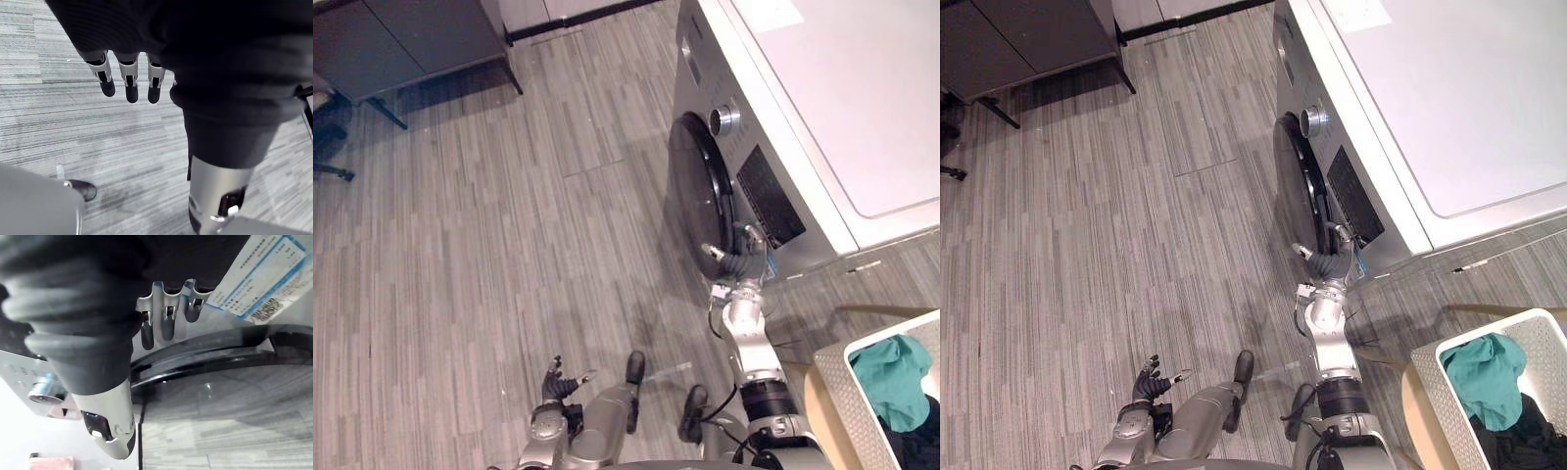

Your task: Pick up the laundry basket with both hands and put the clothes into the washing machine.

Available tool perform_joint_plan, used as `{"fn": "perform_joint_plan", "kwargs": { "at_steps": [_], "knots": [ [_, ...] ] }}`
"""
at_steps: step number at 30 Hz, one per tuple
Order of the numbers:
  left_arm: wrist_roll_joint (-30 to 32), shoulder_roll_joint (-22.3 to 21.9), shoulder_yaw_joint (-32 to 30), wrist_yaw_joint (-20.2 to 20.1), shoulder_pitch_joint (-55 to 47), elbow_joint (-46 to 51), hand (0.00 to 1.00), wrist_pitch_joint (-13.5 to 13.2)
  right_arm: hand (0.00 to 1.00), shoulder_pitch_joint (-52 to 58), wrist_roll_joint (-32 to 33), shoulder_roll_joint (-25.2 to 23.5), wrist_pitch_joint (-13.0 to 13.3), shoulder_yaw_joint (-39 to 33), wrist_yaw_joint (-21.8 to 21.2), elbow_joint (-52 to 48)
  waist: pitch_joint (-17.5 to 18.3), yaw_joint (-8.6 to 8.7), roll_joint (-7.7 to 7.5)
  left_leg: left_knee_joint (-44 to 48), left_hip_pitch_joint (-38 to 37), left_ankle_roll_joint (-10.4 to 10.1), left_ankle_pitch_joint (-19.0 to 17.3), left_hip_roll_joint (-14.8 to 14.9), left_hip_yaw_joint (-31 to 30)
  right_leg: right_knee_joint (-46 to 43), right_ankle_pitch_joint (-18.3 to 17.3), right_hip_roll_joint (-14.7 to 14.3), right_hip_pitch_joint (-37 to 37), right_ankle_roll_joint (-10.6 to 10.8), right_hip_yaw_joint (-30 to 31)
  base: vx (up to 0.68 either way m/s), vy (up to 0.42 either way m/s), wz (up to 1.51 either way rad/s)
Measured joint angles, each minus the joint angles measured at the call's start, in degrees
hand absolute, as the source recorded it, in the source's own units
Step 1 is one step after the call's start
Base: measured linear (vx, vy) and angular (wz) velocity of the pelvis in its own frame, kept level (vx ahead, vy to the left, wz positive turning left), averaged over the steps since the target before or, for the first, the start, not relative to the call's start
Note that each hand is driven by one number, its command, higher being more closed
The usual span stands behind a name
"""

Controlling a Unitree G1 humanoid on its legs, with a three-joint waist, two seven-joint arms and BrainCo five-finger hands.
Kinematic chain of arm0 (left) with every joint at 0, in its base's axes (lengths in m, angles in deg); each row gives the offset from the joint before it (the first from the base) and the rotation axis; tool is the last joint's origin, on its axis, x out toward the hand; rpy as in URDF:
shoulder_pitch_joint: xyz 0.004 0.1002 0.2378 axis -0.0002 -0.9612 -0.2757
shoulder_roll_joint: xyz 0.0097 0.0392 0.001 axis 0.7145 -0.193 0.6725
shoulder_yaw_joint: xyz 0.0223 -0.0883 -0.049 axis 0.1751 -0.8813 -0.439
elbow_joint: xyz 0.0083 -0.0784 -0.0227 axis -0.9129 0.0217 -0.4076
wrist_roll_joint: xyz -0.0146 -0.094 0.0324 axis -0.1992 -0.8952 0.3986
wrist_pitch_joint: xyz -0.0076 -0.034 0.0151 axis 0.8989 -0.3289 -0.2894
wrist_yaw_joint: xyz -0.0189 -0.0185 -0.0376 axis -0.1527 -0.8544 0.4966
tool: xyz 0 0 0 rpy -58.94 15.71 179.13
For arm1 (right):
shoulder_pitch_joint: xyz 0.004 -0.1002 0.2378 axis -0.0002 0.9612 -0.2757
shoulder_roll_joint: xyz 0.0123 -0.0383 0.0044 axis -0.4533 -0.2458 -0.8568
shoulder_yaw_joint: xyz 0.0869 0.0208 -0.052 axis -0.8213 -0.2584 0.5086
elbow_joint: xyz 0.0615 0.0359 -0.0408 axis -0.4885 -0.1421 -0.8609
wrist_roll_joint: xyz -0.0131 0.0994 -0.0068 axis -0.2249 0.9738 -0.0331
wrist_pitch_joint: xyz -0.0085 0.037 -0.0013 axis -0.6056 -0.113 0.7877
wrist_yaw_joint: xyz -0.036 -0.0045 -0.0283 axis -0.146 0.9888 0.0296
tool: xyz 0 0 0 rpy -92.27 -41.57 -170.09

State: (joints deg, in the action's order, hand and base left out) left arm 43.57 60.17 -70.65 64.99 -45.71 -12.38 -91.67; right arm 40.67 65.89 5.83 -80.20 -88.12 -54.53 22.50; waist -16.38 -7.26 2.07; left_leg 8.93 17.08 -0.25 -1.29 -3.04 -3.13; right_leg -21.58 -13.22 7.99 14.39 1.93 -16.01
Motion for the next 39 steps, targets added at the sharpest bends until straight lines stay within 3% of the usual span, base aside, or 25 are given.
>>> {"fn": "perform_joint_plan", "kwargs": {
  "at_steps": [4,10,17,19,23,25,30,33,35,39],
  "knots": [
    [-2.10,0.19,-0.02,-0.02,1.09,0.22,0.00,-0.98,0.00,-7.48,5.65,1.88,-0.08,-1.50,-1.83,5.67,-1.52,-0.01,-0.05,0.04,2.36,-0.44,0.56,0.00,-1.00,-0.35,0.00,0.03,2.00,-0.01,-0.99,0.00,-0.041,0.12],
    [-5.26,0.79,-0.08,0.10,2.70,3.61,0.00,-1.72,0.00,-20.51,11.12,4.16,0.06,-0.86,-4.08,9.04,-4.15,-1.84,0.42,-1.29,4.60,-1.26,2.53,-0.01,-3.42,-0.52,0.01,0.00,3.96,-0.04,-3.23,-0.02,-0.048,0.18],
    [-6.03,1.40,0.29,0.21,4.87,6.86,0.00,-2.30,0.00,-28.39,17.25,3.63,0.92,7.94,-4.61,9.24,-4.45,-5.44,0.47,-2.15,6.28,-2.49,3.40,-0.10,-7.49,-0.20,-0.65,-0.21,4.04,-1.07,-7.73,0.02,-0.071,0.29],
    [-6.35,2.24,1.81,0.20,6.38,9.56,0.00,-2.93,0.00,-32.56,20.98,3.21,0.92,8.25,-4.80,9.38,-4.49,-7.39,0.54,-2.26,7.35,-3.37,4.10,-0.17,-10.03,-0.16,-1.09,-0.29,4.03,-1.40,-10.48,0.04,-0.124,0.55],
    [-7.20,2.36,3.13,0.13,9.28,12.15,0.00,-3.54,0.00,-43.76,21.28,4.49,2.60,14.16,-9.19,7.54,-4.53,-10.47,0.61,-2.14,8.55,-4.07,4.54,-0.18,-13.55,-0.26,-2.26,-0.74,3.63,-1.74,-14.25,0.04,-0.136,0.52],
    [-7.22,2.38,4.06,0.05,9.49,13.82,0.00,-3.83,0.00,-46.86,21.79,5.86,4.54,15.81,-10.40,3.38,-4.53,-11.11,0.61,-2.14,8.52,-4.24,4.66,-0.17,-14.37,-0.14,-2.53,-0.99,2.82,-1.78,-15.56,0.04,-0.112,0.50],
    [-7.23,2.38,4.36,-0.13,9.32,13.87,0.00,-4.24,0.00,-45.17,24.13,10.99,6.72,16.49,-11.10,-3.36,-4.57,-10.77,0.51,-2.15,8.44,-4.24,4.72,0.06,-13.93,-0.12,-2.47,-1.26,3.07,-1.77,-13.89,0.00,-0.020,0.01],
    [-7.26,2.67,4.31,-0.09,9.85,13.31,0.00,-4.17,0.00,-37.98,24.09,15.75,6.89,18.62,-11.68,-5.72,-4.83,-9.44,0.09,-2.17,8.15,-3.55,5.20,1.36,-10.21,2.84,-0.16,-2.96,3.35,-1.79,-8.80,-0.09,0.023,-0.76],
    [-7.22,3.39,4.33,-0.10,11.67,11.43,0.00,-4.03,0.00,-31.00,23.20,18.00,6.86,20.28,-13.12,-6.17,-5.09,-7.39,-0.23,-2.33,8.08,-3.05,5.53,3.00,-7.18,6.15,2.90,-4.90,3.47,-1.97,-4.50,-0.15,0.009,-0.96],
    [-7.08,4.45,4.98,-0.11,14.44,10.99,0.00,-3.63,0.00,-18.15,20.28,19.82,6.71,20.18,-15.43,-6.42,-5.30,-3.56,-0.55,-3.26,7.49,-2.82,5.69,4.86,-3.69,9.73,5.72,-6.85,3.72,-2.57,0.69,-0.13,-0.020,-0.77]
  ]
}}
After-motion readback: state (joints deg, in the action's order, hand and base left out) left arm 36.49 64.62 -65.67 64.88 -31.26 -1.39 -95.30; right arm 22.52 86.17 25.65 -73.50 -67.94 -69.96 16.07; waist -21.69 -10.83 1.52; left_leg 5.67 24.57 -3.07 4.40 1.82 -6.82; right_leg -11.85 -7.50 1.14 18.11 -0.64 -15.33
